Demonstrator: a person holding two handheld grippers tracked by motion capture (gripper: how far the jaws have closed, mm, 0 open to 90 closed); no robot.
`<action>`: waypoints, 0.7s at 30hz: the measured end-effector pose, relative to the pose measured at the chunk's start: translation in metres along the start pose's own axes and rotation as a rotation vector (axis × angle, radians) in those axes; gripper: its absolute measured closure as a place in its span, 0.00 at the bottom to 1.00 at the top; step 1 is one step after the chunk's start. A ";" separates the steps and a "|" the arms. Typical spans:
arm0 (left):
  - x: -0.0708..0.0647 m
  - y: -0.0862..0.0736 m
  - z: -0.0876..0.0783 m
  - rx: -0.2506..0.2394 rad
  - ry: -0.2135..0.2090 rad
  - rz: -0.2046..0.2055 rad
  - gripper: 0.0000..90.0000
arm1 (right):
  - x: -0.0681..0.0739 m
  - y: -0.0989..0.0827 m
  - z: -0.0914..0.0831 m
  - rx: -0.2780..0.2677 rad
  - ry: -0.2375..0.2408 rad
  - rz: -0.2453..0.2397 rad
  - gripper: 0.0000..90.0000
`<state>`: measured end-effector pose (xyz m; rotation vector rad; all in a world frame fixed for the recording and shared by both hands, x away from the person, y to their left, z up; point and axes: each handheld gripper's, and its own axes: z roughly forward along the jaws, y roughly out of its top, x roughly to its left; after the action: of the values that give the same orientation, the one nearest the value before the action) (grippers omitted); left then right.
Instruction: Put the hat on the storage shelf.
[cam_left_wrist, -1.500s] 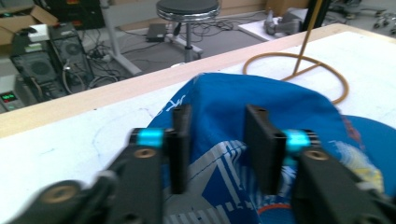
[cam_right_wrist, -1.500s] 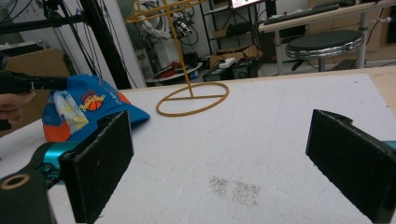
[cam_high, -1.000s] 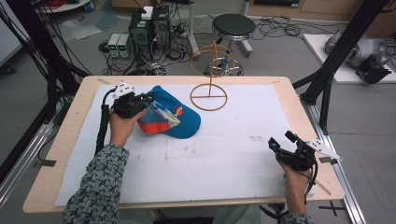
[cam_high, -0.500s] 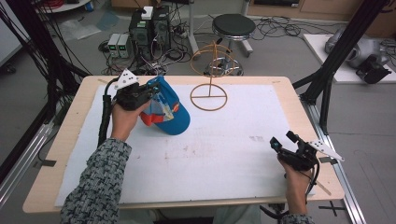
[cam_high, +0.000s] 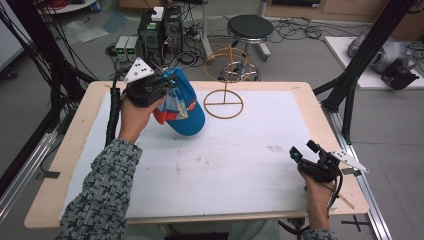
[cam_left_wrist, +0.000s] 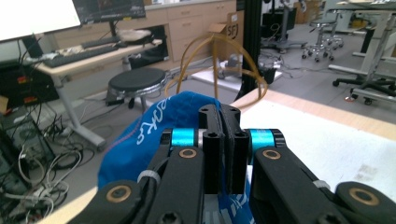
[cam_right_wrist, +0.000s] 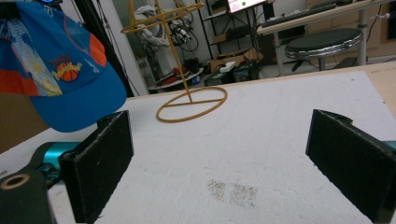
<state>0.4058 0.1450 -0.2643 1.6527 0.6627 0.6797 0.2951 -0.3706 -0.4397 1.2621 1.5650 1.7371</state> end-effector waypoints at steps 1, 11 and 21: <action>-0.001 0.005 0.000 -0.006 -0.004 0.003 0.97 | 0.000 0.000 0.000 0.001 0.001 0.000 0.07; -0.013 0.045 0.002 -0.047 -0.032 0.052 0.97 | -0.002 0.000 0.000 -0.003 0.000 0.009 0.07; -0.023 0.072 0.007 -0.076 -0.073 0.086 0.97 | -0.003 0.000 -0.001 0.000 0.001 0.012 0.07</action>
<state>0.3996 0.1115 -0.1965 1.6344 0.5102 0.6943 0.2954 -0.3731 -0.4407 1.2738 1.5602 1.7455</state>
